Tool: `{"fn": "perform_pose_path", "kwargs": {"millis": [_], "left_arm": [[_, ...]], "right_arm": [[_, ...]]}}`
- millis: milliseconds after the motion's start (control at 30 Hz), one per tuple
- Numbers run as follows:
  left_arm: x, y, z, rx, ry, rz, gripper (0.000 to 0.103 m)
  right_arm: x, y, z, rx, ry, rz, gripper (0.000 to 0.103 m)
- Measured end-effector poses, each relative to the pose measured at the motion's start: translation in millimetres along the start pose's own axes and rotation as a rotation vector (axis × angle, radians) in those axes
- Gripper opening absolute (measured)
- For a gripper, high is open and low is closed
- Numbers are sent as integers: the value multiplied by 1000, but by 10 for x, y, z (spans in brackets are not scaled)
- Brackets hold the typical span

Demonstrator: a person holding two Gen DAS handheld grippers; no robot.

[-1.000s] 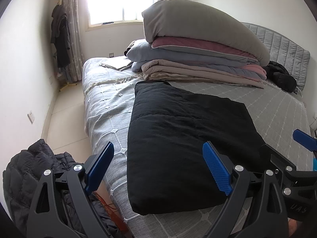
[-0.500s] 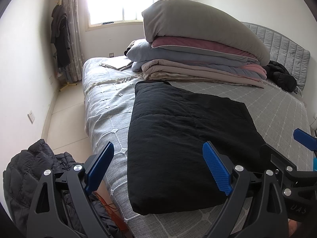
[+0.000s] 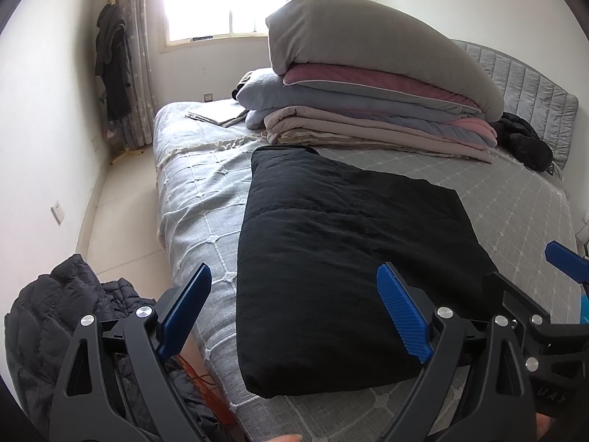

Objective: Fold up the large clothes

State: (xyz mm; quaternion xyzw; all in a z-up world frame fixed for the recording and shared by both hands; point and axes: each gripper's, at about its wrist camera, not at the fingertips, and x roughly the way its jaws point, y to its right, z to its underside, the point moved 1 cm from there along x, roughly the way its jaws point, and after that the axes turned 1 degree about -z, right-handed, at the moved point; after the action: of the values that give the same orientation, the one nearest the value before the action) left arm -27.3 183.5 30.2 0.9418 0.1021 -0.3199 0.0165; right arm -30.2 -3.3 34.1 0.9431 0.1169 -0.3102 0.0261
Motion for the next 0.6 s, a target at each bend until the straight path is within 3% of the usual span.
{"fn": "perform_pose_path", "kwargs": {"millis": [200,500,600], "left_arm": [[-108,16,-62,-27,62,6,93],[-121,149,-75,-38,-7,-56,94],[-123,143,-74,-50,-14,-80,94]], "right_arm": [[-70,99,-27,-4,35,4,97],[-59,66,-25,-131,27,15,97],[-60,105,-12,-123,19,1,97]]}}
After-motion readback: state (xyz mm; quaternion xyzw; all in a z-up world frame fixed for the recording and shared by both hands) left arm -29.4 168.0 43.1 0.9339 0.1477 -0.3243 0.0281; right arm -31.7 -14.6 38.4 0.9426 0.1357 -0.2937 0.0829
